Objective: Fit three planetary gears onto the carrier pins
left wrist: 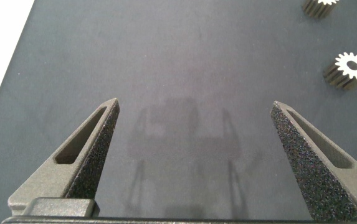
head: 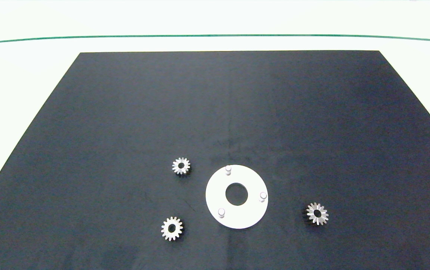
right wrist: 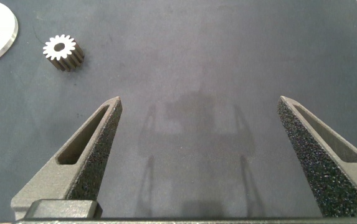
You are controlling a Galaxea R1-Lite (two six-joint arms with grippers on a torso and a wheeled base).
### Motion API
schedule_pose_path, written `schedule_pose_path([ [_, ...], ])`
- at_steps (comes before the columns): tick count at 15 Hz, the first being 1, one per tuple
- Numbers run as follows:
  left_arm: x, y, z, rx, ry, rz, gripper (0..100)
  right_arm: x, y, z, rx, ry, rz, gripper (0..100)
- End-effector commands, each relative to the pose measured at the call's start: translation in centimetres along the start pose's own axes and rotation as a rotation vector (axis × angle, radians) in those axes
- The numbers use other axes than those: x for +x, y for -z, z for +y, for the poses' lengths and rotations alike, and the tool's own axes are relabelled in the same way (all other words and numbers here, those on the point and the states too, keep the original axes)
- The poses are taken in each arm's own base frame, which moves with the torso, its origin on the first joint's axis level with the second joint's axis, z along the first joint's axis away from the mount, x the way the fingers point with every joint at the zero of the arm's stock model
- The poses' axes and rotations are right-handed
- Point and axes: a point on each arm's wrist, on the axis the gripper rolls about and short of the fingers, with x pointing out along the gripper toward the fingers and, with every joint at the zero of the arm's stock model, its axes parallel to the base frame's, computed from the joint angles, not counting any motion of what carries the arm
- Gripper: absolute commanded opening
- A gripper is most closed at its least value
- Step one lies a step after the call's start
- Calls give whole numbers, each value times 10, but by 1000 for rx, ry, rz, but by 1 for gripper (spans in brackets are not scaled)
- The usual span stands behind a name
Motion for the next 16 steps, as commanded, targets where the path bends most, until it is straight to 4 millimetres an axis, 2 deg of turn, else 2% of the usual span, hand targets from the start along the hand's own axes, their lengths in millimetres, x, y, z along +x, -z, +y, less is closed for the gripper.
schedule_pose_path([
  [1,0,0,0,3,2,0,100,0,0,0,-3,0,3,100],
  [2,0,0,0,14,-3,12,100,0,1,0,-9,-6,12,100],
  [3,-3,-14,0,45,-14,-7,100,1,1,0,-28,-16,27,100],
  [5,-15,-52,1,48,-12,72,100,-2,-18,0,-41,-44,87,100],
  [6,-23,-73,2,52,3,138,100,-9,-41,-1,-46,-74,124,100],
  [7,-27,-82,2,67,20,175,100,-14,-62,-3,-56,-110,172,100],
  [9,-28,-80,3,90,31,185,100,-11,-89,-4,-81,-148,269,100],
  [11,-31,-71,2,99,27,212,100,5,-108,-1,-119,-160,326,100],
  [13,-36,-70,2,99,30,234,100,24,-115,2,-133,-167,412,100],
  [16,-36,-71,3,101,39,245,100,52,-113,9,-175,-243,552,100],
])
